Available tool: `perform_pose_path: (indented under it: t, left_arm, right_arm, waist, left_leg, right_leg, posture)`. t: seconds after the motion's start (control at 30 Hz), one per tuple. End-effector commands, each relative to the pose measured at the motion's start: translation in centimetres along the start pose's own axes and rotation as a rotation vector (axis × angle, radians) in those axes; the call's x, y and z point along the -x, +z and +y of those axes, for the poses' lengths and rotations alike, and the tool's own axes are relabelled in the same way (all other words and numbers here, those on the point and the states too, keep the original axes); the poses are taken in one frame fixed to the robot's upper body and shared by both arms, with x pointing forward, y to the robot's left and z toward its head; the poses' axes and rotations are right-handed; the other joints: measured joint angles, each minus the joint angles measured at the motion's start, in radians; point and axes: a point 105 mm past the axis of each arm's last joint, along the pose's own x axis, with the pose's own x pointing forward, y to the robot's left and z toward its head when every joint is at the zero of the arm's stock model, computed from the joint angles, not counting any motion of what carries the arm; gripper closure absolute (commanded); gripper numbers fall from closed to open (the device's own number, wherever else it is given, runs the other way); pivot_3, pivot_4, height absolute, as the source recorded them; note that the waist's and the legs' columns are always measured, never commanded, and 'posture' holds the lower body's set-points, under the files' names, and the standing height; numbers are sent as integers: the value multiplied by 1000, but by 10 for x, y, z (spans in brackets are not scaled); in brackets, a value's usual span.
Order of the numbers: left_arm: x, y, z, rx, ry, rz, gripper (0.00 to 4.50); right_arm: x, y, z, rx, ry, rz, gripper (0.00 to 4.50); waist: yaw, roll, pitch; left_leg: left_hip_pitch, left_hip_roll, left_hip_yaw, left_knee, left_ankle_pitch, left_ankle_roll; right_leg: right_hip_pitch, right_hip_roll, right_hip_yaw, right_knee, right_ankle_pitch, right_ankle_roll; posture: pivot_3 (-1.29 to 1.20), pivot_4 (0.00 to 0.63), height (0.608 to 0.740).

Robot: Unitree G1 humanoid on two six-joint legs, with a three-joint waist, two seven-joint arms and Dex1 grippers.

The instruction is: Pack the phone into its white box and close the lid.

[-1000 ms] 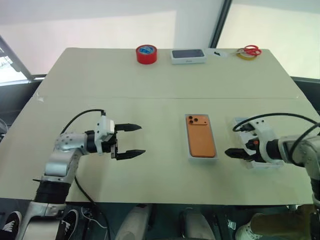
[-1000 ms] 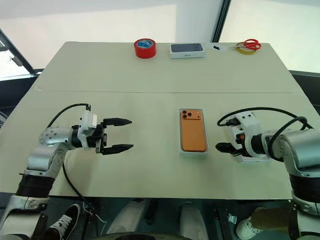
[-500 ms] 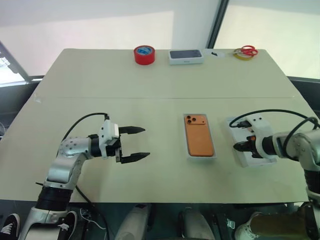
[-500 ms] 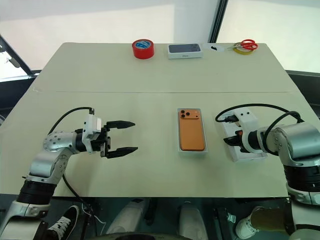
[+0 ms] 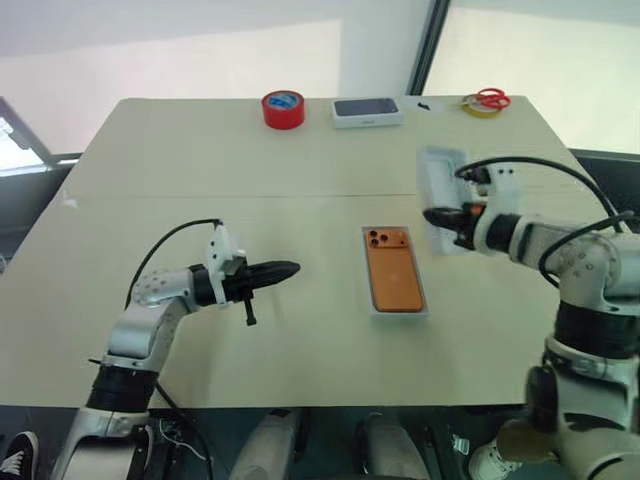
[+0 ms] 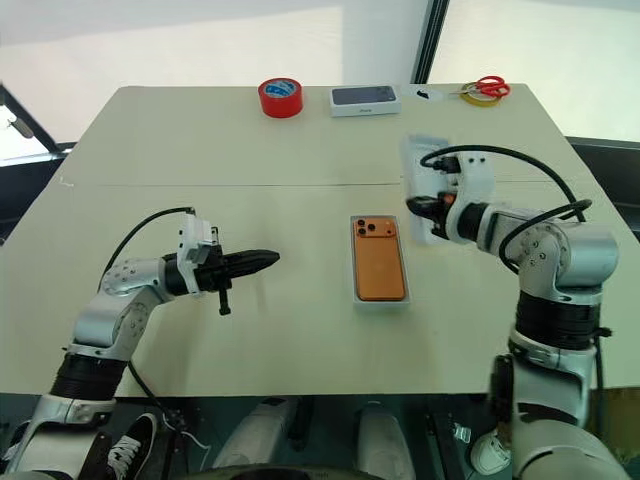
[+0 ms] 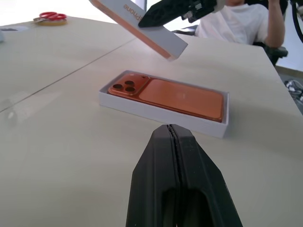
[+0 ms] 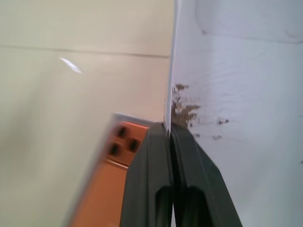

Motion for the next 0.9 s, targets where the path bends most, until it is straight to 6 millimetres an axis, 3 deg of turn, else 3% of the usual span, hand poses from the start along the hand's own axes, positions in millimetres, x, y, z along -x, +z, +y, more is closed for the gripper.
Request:
perform_pose_path:
  t: [0.03,0.13,0.23,0.33,0.6,0.73,0.9]
  left_arm:
    - [-6,9,5,-21,43,-32,4448]
    - [-10,10,5,-19,49,-35,4448]
    - [-13,9,-1,-1,33,-35,4448]
    - [-16,10,-1,20,37,-43,4448]
    - [-25,9,-13,36,-6,-53,4448]
    - [-34,4,-18,48,-17,-42,4448]
    - [-44,-7,-27,48,-38,-23,4448]
  right_arm:
    - [5,13,40,-70,216,-124,4500]
    - [6,4,57,-150,313,-134,4500]
    - [7,-33,86,-292,496,-40,4500]
    - [12,-52,100,-331,574,15,4500]
    - [7,-71,102,-451,596,141,4500]
    - [-6,-80,92,-519,522,208,4500]
    - [-15,-78,76,-574,422,214,4500]
  waist:
    - [-1,0,0]
    - [0,0,0]
    - [-1,-1,-1]
    - [-5,1,0]
    - [-7,1,-1]
    - [-6,1,-1]
    - [-3,0,-1]
  left_leg:
    - [0,0,0,0,0,0]
    - [0,0,0,1,0,-2]
    - [0,0,0,0,-1,-3]
    - [0,0,1,-2,0,-1]
    - [-1,0,2,-1,0,-2]
    - [-2,0,2,-1,1,-2]
    - [-2,0,2,-1,1,-1]
  right_leg:
    - [0,0,0,1,0,0]
    - [-2,0,1,4,0,0]
    - [-2,0,1,4,0,0]
    - [-4,0,2,4,0,-1]
    - [-7,0,4,5,0,-1]
    - [-7,0,4,5,0,-1]
    - [-6,0,4,5,0,-1]
  posture:
    - [0,150,736]
    - [0,150,736]
    - [0,150,736]
    - [0,150,736]
    - [0,150,736]
    - [0,150,736]
    - [0,150,736]
